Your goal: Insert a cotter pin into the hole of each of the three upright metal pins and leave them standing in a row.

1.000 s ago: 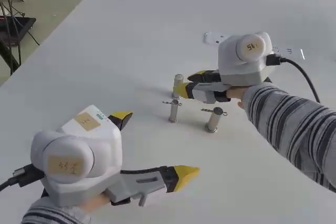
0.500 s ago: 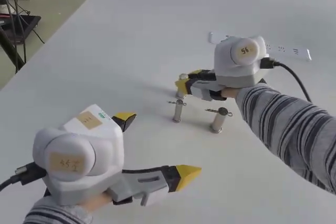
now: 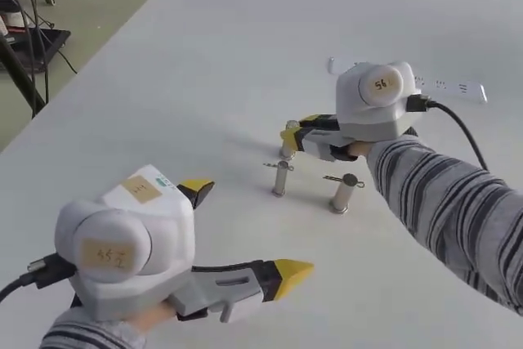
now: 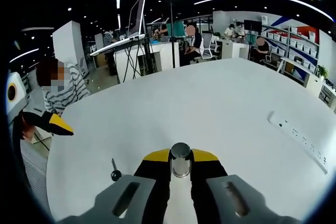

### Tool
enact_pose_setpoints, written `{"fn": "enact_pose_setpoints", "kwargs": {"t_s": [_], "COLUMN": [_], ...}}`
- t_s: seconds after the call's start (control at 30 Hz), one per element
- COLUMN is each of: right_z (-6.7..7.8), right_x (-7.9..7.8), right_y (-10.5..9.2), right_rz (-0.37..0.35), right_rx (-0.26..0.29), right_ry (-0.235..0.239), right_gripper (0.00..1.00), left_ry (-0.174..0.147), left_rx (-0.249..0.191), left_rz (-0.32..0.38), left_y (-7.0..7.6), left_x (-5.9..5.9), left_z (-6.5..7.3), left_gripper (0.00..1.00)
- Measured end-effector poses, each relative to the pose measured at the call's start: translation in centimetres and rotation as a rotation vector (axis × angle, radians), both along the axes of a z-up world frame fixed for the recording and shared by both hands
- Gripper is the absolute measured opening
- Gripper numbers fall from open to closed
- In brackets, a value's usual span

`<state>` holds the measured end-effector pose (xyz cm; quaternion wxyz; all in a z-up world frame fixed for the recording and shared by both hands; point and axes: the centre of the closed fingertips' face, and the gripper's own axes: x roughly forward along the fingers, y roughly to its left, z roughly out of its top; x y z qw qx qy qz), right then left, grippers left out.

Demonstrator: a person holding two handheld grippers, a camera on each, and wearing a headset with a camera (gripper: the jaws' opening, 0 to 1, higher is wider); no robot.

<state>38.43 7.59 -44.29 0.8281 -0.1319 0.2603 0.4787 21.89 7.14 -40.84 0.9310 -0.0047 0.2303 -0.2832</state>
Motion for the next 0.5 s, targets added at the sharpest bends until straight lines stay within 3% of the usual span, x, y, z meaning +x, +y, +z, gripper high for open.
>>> {"fn": "enact_pose_setpoints", "kwargs": {"t_s": [0.13, 0.5], "right_z": [0.0, 0.3], "right_x": [0.1, 0.4], "right_y": [-0.9, -5.9], "right_rz": [-0.011, -0.072], "right_rx": [-0.013, -0.051], "right_ry": [0.004, 0.006], "right_gripper": [0.08, 0.08], "left_ry": [-0.002, -0.012], "left_rx": [0.0, 0.005], "left_rz": [0.005, -0.014], "left_y": [0.2, -0.4], "left_x": [0.0, -0.5], "left_z": [0.1, 0.8], "left_gripper": [0.9, 0.91]}}
